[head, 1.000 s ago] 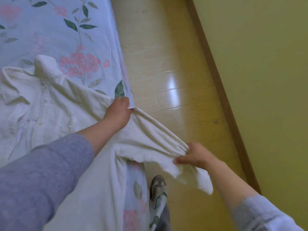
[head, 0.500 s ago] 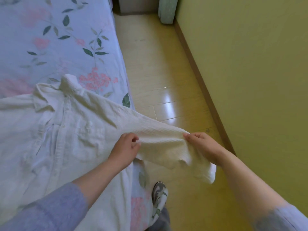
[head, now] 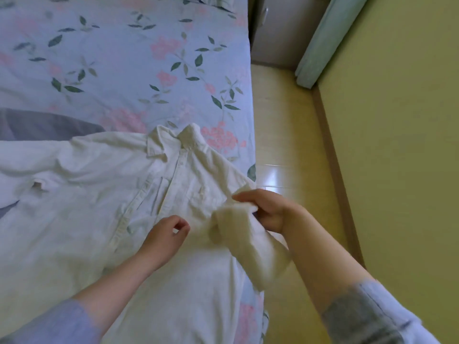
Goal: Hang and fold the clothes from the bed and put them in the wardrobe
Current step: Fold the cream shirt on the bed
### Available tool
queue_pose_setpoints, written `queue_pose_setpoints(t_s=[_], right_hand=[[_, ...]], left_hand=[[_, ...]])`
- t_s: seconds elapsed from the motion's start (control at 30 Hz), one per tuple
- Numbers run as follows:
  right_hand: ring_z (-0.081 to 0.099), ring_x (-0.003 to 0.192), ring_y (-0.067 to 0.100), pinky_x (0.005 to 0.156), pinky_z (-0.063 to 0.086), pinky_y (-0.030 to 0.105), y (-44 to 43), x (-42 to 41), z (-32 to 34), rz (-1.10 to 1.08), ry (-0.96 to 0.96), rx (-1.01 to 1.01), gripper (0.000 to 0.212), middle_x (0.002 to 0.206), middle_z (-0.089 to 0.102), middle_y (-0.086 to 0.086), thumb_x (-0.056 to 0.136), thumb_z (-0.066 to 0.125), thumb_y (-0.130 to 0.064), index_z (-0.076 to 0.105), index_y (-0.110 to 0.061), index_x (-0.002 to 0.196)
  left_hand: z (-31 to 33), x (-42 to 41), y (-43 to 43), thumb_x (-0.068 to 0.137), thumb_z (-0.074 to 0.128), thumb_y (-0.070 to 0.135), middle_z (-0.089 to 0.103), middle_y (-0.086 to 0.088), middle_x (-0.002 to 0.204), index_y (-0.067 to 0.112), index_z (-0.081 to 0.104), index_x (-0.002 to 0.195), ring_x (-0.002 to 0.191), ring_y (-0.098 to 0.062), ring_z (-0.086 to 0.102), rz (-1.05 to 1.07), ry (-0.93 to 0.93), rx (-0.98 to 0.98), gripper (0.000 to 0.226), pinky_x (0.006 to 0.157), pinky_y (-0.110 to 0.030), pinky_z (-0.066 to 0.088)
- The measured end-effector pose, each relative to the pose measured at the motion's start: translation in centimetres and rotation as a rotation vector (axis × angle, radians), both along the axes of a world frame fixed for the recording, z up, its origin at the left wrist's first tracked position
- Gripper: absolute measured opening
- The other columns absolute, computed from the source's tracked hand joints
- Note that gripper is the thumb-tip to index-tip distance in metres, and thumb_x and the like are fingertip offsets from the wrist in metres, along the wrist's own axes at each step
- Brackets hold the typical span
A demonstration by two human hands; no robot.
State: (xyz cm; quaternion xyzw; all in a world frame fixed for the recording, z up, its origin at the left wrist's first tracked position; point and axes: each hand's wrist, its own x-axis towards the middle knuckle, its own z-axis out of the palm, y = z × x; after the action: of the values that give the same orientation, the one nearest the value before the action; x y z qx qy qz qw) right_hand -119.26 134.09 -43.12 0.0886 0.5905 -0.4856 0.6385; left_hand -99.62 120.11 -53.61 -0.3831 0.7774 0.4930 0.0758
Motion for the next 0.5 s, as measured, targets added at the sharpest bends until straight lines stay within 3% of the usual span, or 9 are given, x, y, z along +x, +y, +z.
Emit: queue_pose_setpoints(t_s=[0.07,0.13,0.17,0.2,0.27,0.33,0.43,0.5], right_hand=[[0.065,0.092,0.031,0.068,0.057,0.038,-4.9,2.5,-1.0,-0.227,-0.117,-0.085,0.038,0.122,0.050,0.018,0.093,0.061,-0.015,0.045,-0.001,0.124],[0.041,0.135,0.043,0.087,0.053,0.053,-8.1,5.0,-2.9,-0.351,-0.192,-0.091,0.066,0.156,0.019,0.019,0.095,0.060,-0.017,0.024,-0.002,0.148],[0.027,0.143,0.040,0.099,0.046,0.055,-9.2,6.1,-3.9,-0.326,-0.144,-0.053,0.067,0.160,0.012,0.019,0.096,0.058,-0.017,0.022,-0.004,0.151],[0.025,0.145,0.036,0.106,0.041,0.053,-9.9,7.2,-5.0,-0.276,-0.052,-0.001,0.060,0.160,0.016,0.018,0.097,0.056,-0.015,0.028,-0.005,0.149],[0.039,0.133,0.030,0.106,0.043,0.048,-10.3,8.7,-7.3,-0.141,0.161,0.127,0.047,0.150,0.034,0.015,0.097,0.054,-0.011,0.041,-0.007,0.142],[0.048,0.117,0.026,0.101,0.047,0.041,-10.0,9.8,-9.3,0.034,0.379,0.272,0.047,0.138,0.045,0.011,0.095,0.053,-0.011,0.043,-0.010,0.141],[0.057,0.103,0.022,0.082,0.046,0.026,-8.6,10.2,-11.4,0.376,0.758,0.431,0.051,0.133,0.051,0.010,0.093,0.048,-0.013,0.041,-0.014,0.144],[0.057,0.088,0.015,0.067,0.045,0.023,-7.9,9.7,-12.4,0.528,0.909,0.452,0.051,0.133,0.051,0.009,0.093,0.047,-0.013,0.041,-0.017,0.144]], left_hand=[[0.2,2.8,-2.8,0.098,0.050,0.030,0.067,-0.008,0.089,0.014,0.063,0.086,0.081,-0.027,0.067,0.178,-0.001,0.071,0.024,0.080,-0.048,0.055],[0.1,5.7,-5.1,0.100,0.046,0.033,0.068,-0.013,0.088,0.015,0.063,0.084,0.084,-0.035,0.066,0.327,-0.009,0.110,0.029,0.079,-0.049,0.053],[-0.1,7.1,-6.2,0.100,0.044,0.035,0.067,-0.012,0.090,0.018,0.063,0.084,0.087,-0.035,0.065,0.354,-0.033,0.089,0.030,0.082,-0.047,0.053],[-0.5,8.5,-7.1,0.100,0.043,0.039,0.067,-0.013,0.093,0.018,0.062,0.085,0.090,-0.034,0.064,0.368,-0.061,0.061,0.033,0.085,-0.047,0.053],[-1.2,10.6,-8.7,0.099,0.041,0.046,0.067,-0.015,0.096,0.013,0.060,0.089,0.092,-0.034,0.063,0.389,-0.101,0.000,0.040,0.087,-0.045,0.050],[-2.1,11.8,-9.8,0.095,0.045,0.052,0.065,-0.013,0.103,0.012,0.061,0.099,0.094,-0.033,0.062,0.404,-0.126,-0.045,0.042,0.086,-0.042,0.048],[-3.8,11.9,-10.5,0.087,0.056,0.059,0.047,-0.016,0.136,0.011,0.046,0.135,0.117,-0.035,0.054,0.378,-0.214,-0.038,0.069,0.095,-0.038,0.043],[-4.8,11.3,-10.9,0.080,0.059,0.068,0.042,-0.018,0.142,0.011,0.036,0.143,0.126,-0.035,0.048,0.397,-0.233,-0.037,0.087,0.099,-0.039,0.042]])
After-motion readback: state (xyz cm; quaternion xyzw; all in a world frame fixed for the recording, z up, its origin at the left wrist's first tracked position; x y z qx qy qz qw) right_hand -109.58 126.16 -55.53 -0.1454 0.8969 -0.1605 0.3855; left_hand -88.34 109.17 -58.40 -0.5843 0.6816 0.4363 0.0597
